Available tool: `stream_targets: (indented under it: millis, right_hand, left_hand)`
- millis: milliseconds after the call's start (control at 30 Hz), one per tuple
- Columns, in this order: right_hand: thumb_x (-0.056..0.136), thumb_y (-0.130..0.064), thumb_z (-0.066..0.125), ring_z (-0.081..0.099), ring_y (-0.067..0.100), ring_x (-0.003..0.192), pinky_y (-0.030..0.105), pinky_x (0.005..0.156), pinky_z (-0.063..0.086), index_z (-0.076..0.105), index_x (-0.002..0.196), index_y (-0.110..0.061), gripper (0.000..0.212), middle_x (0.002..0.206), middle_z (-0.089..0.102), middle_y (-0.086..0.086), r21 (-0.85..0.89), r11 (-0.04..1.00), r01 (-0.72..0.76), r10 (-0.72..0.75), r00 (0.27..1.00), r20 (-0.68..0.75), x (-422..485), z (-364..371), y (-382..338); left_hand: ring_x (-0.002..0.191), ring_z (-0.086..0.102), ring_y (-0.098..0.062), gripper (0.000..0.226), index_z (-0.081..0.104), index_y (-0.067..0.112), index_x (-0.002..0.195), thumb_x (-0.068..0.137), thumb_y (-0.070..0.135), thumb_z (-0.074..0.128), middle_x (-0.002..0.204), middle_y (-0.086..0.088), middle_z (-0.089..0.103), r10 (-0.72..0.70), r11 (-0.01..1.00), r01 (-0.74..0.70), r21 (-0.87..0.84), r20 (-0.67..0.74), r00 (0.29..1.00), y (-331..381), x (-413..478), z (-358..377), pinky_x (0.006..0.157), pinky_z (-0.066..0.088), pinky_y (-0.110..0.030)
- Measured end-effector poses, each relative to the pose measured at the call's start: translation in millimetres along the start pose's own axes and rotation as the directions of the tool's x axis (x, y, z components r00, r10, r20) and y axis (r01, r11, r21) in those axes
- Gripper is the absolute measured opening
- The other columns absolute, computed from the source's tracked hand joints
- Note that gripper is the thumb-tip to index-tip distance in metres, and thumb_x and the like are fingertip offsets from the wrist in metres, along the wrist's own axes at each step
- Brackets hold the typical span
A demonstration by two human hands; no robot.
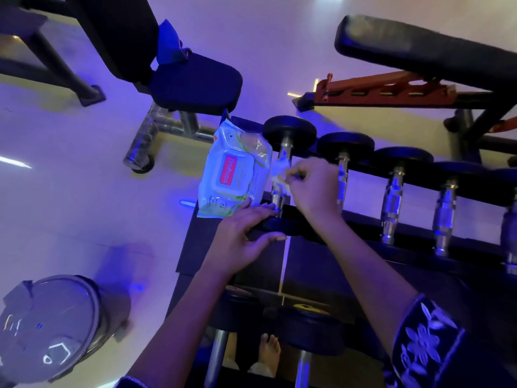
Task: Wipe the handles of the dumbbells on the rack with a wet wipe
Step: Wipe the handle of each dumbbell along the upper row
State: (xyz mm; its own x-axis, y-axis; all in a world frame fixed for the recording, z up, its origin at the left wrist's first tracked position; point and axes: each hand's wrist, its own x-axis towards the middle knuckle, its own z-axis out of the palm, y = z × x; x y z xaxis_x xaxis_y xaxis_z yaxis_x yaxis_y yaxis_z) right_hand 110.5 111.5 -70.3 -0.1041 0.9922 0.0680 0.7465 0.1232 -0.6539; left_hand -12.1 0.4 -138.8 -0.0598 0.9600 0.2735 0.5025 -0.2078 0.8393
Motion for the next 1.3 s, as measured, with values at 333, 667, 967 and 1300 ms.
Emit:
stream_targets:
  millis: [333,667,967,1300]
  right_hand:
    - [0.072,0.003,0.069,0.065,0.005,0.071,0.011,0.068,0.05,0.077,0.08,-0.012,0.019,0.081,0.075,0.002,0.162,0.983,-0.087,0.098,0.994,-0.059,20.8,-0.4,8.6]
    - [0.063,0.011,0.053,0.057,0.028,0.07,0.035,0.056,0.049,0.069,0.068,-0.006,0.024,0.075,0.059,0.007,-0.057,0.981,0.185,-0.183,0.983,0.028,-2.3,24.2,-10.0]
    - [0.071,0.003,0.063,0.048,0.026,0.083,0.043,0.058,0.05,0.067,0.074,-0.005,0.01,0.087,0.044,0.007,-0.195,0.923,0.333,-0.29,0.932,0.219,-30.4,17.0,4.2]
    - [0.067,0.01,0.054,0.051,0.025,0.083,0.043,0.06,0.05,0.064,0.079,-0.009,0.024,0.086,0.048,0.004,-0.121,0.951,0.286,-0.271,0.955,0.123,-11.9,14.2,8.5]
  left_hand:
    - [0.081,0.07,-0.001,0.043,0.078,0.029,0.093,0.068,0.061,0.065,0.091,0.017,0.075,-0.198,0.977,0.196,0.082,0.009,0.98,14.9,16.8,-14.5,0.078,0.057,-0.031]
    - [0.067,0.054,0.013,0.057,0.075,0.042,0.096,0.045,0.068,0.081,0.082,0.014,0.075,-0.32,0.947,0.31,0.08,0.304,0.898,18.4,39.1,-35.3,0.07,0.047,-0.026]
    - [0.046,0.044,0.016,0.036,0.08,0.02,0.087,0.055,0.025,0.095,0.054,0.015,0.063,-0.443,0.883,0.469,0.001,0.332,0.833,30.7,43.3,-39.6,0.052,0.032,-0.009]
    - [0.061,0.057,0.015,0.048,0.08,0.028,0.083,0.042,0.045,0.096,0.061,0.023,0.067,-0.51,0.855,0.511,0.082,0.306,0.804,29.4,46.3,-37.4,0.065,0.049,-0.017]
